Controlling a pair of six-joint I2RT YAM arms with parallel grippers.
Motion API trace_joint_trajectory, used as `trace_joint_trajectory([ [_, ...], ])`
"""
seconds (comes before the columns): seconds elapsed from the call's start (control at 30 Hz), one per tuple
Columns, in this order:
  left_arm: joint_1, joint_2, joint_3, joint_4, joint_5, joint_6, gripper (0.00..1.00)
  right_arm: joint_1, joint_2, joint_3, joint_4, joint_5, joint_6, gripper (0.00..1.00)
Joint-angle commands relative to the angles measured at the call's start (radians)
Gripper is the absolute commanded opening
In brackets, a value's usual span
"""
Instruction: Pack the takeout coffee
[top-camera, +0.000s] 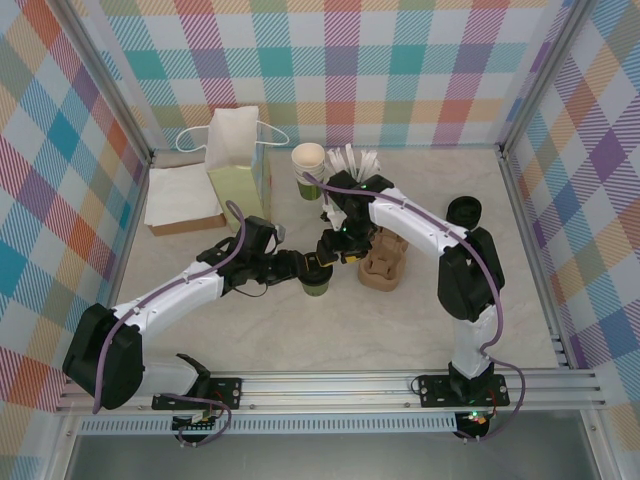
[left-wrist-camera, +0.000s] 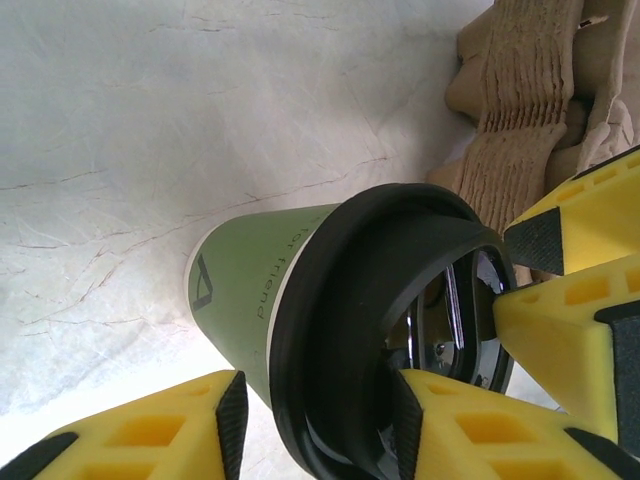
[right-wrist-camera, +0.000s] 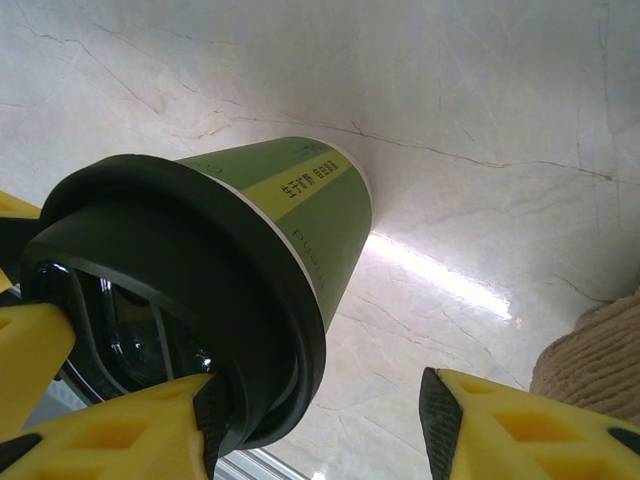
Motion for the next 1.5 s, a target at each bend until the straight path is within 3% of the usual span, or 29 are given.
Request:
trace_joint_trajectory([
  [0.0,0.008,0.013,0.002,-0.147,-0.071,0.015,0.46,0.015,0.055,-0.009,-0.061,0.137,-0.002,0.57],
  [0.57,0.008,-0.024,0.108,-0.181,-0.078,0.014,0.68,0.015,-0.033,0.077,-0.008,0.108,0.010,0.68],
  [1.03,0.010,-0.167,0.091,-0.281,-0.262,-0.003,0.85,0.079,-0.107,0.052,0.015,0.192,0.014,0.84],
  [1.33,0.015,-0.179,0.050,-0.265,-0.217,-0.010,0.86,0.089,-0.070,0.031,-0.026,0.198,0.018,0.74],
  [1.47,0.015,-0.136,0.044,-0.200,-0.139,-0.017,0.86,0.089,-0.067,0.008,-0.023,0.201,0.021,0.72],
])
